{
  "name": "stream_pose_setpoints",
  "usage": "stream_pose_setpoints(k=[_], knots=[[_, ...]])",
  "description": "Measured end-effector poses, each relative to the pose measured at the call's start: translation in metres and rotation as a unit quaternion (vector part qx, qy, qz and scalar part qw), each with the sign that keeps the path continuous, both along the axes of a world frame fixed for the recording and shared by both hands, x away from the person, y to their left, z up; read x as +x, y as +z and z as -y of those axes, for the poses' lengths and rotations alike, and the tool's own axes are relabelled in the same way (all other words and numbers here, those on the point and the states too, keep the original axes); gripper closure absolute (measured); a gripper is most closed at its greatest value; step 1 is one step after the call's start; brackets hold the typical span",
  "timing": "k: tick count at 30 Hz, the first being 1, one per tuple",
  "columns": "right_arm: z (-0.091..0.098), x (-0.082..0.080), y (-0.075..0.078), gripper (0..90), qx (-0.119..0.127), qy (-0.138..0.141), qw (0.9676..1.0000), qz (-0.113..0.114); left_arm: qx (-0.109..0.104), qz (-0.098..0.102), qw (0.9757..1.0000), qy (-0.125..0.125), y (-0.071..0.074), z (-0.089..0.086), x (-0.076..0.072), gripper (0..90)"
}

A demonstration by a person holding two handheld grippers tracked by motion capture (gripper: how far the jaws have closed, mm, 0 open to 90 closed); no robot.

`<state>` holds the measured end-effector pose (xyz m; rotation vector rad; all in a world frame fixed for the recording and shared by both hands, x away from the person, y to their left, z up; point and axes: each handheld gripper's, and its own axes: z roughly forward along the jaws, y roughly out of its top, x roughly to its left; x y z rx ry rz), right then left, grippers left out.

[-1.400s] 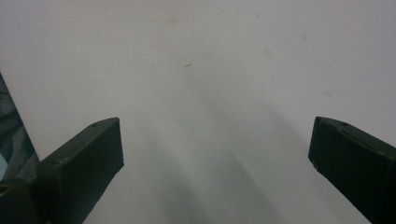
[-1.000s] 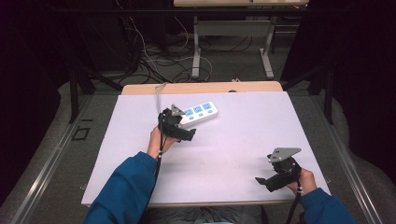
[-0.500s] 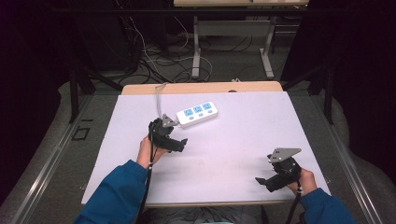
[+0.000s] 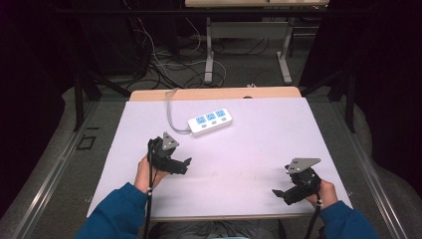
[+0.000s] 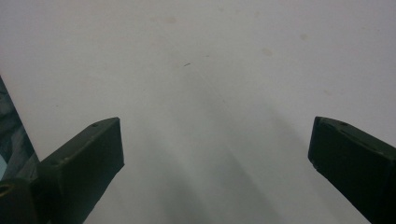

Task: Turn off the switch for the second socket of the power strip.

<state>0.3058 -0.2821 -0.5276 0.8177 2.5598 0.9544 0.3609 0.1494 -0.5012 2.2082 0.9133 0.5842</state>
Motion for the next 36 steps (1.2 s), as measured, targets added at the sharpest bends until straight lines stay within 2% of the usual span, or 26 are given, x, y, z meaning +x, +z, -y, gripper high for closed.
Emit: stream_pose_setpoints(k=[4, 9, 11, 12, 14, 16, 18, 20, 21, 24, 31, 32, 35, 36], knots=[[0.001, 0.0, 0.0, 2.8, 0.0, 0.002, 1.0, 0.0, 0.014, -0.004, 0.9999, 0.0, -0.001, -0.005, -0.017, 0.0], [0.0, 0.0, 0.0, 2.8, 0.0, 0.0, 1.0, 0.0, 0.012, 0.001, 0.9999, 0.005, -0.002, -0.018, -0.033, 0.0], [0.0, 0.0, 0.0, 2.8, 0.0, 0.0, 1.0, 0.0, 0.004, -0.003, 1.0, 0.007, -0.004, -0.023, -0.041, 0.0], [0.0, 0.0, 0.0, 2.8, 0.0, -0.001, 1.0, -0.001, 0.008, 0.0, 0.9999, 0.006, -0.005, -0.025, -0.043, 0.0], [0.0, 0.0, 0.0, 2.8, -0.001, -0.001, 1.0, 0.0, 0.006, -0.006, 0.9999, 0.006, -0.007, -0.029, -0.049, 0.0], [-0.001, 0.0, 0.0, 2.8, -0.001, 0.0, 1.0, 0.0, 0.012, -0.004, 0.9999, 0.003, -0.009, -0.032, -0.053, 0.0], [-0.001, -0.001, 0.0, 2.8, -0.001, -0.002, 1.0, -0.001, 0.005, -0.009, 0.9999, 0.004, -0.011, -0.035, -0.057, 0.0], [-0.001, 0.0, 0.0, 2.8, -0.003, -0.003, 1.0, 0.003, 0.012, -0.004, 0.9999, 0.002, -0.011, -0.039, -0.059, 0.0], [-0.001, -0.001, -0.001, 2.8, -0.002, -0.004, 1.0, 0.002, 0.001, -0.01, 0.9999, 0.001, -0.013, -0.04, -0.062, 0.0], [-0.001, -0.001, -0.002, 2.8, -0.001, -0.005, 1.0, 0.003, 0.003, -0.002, 1.0, 0.0, -0.013, -0.046, -0.067, 0.0], [-0.001, -0.001, -0.001, 2.8, -0.004, -0.002, 1.0, -0.005, -0.002, 0.004, 1.0, 0.006, -0.018, -0.061, -0.077, 0.0], [-0.001, 0.0, -0.002, 2.8, -0.005, 0.0, 1.0, -0.005, -0.006, -0.003, 1.0, 0.005, -0.018, -0.062, -0.079, 0.0], [-0.002, 0.0, -0.002, 2.7, -0.012, -0.001, 0.9999, -0.008, 0.005, -0.023, 0.9997, -0.005, -0.021, -0.062, -0.081, 0.0], [-0.002, 0.0, -0.003, 2.6, -0.007, -0.004, 1.0, -0.002, 0.005, -0.021, 0.9998, -0.006, -0.023, -0.061, -0.081, 0.0]])
